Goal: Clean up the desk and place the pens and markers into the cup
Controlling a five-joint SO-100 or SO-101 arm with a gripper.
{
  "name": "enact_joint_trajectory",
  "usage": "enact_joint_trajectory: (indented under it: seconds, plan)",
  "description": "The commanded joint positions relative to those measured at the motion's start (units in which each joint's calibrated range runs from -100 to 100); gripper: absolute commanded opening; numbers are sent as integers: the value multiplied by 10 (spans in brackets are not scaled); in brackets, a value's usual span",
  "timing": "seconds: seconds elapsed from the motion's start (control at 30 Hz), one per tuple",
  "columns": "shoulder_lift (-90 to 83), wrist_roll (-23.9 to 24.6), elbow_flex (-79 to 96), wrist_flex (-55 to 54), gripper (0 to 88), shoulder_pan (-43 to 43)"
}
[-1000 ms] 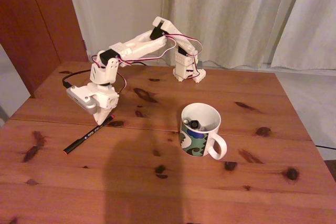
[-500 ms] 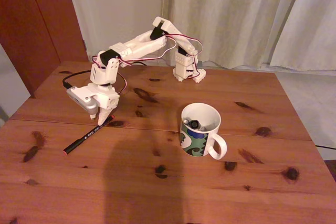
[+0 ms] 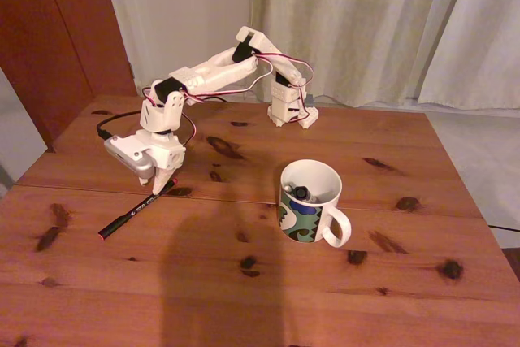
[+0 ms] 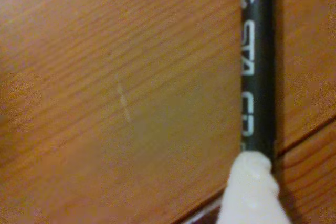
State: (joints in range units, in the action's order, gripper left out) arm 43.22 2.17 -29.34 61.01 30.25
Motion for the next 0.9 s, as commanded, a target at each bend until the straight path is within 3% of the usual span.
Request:
enact_joint_trajectory:
  seconds: [0.0, 0.47, 0.63, 0.87]
  plan:
    - [-7, -8, -5, -7, 152, -2]
    - [-15, -17, 87, -78, 143, 0]
    - [-15, -20, 87, -78, 0, 1]
    - [-23, -20, 82, -78, 8, -4]
